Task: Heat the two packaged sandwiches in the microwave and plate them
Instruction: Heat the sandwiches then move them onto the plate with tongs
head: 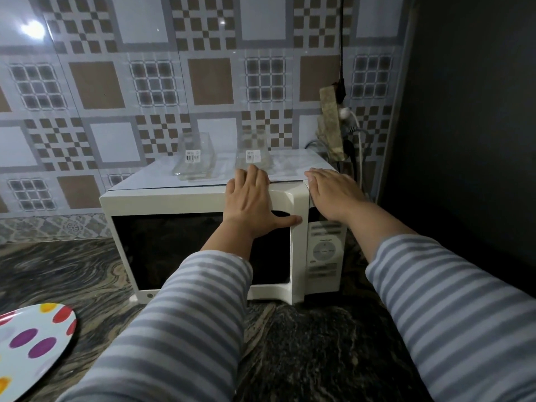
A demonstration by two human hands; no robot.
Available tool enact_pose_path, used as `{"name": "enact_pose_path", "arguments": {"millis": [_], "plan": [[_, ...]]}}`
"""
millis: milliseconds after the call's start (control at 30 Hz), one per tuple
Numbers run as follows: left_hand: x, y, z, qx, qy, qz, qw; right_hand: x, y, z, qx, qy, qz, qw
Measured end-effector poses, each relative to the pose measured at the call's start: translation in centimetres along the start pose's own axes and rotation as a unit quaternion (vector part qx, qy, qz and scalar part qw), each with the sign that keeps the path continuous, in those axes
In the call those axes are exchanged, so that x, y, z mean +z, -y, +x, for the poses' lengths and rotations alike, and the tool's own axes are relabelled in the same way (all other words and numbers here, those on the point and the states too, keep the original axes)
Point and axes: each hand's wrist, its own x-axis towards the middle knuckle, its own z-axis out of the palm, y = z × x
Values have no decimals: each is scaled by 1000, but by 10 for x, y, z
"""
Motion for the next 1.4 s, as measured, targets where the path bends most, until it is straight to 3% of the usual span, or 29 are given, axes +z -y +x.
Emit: {"name": "enact_pose_path", "arguments": {"millis": [300,400,500,733,1233,1400], "plan": [[-23,9,-32,47,10,-43,998,-17,13,-4,55,54,41,996],[-24,27,-42,-20,2,-23,1000,-23,27,-10,43,34,51,997],[-24,43,-53,-104,47,3,994,-21,47,-26,-8,21,50,998],[-41,38,-64,-138,100,-3,985,-22,67,-56,44,83,57,994],[-111,85,-148,-81,136,-71,985,-63,179,-167,145,109,-9,983],[-146,128,-186,-62,178,-112,976,-65,247,-212,147,114,45,981]]}}
